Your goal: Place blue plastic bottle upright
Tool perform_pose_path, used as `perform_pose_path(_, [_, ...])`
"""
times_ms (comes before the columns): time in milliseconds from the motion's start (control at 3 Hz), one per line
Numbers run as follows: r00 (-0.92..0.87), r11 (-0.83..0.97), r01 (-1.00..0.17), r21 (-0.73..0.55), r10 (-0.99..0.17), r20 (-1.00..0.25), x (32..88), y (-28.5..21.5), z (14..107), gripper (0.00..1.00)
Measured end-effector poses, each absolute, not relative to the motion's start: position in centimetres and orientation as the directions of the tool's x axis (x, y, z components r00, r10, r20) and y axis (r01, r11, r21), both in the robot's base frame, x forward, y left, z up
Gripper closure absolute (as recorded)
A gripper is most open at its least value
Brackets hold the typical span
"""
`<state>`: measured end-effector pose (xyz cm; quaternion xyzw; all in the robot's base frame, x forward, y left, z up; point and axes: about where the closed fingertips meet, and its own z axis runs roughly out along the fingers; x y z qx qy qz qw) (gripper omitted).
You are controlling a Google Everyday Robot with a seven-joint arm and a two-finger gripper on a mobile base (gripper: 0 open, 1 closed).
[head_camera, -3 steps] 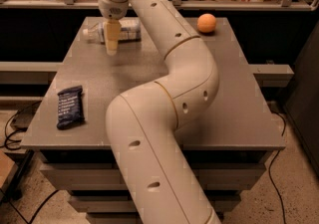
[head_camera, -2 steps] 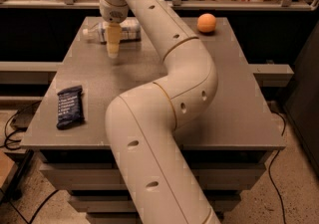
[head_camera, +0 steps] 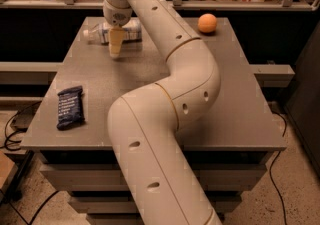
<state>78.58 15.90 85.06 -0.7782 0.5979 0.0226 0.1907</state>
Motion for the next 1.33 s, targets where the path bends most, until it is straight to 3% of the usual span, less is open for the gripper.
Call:
perform_pose_path(1000, [0.286, -0.219, -0.944, -0.245, -0.914, -0.286, 78.2, 15.8, 84.4, 0.96])
perform_pose_path(1333, [0.289, -0.217, -0.942, -0.256, -0.911, -0.295, 78.0, 15.5, 85.2, 1.0])
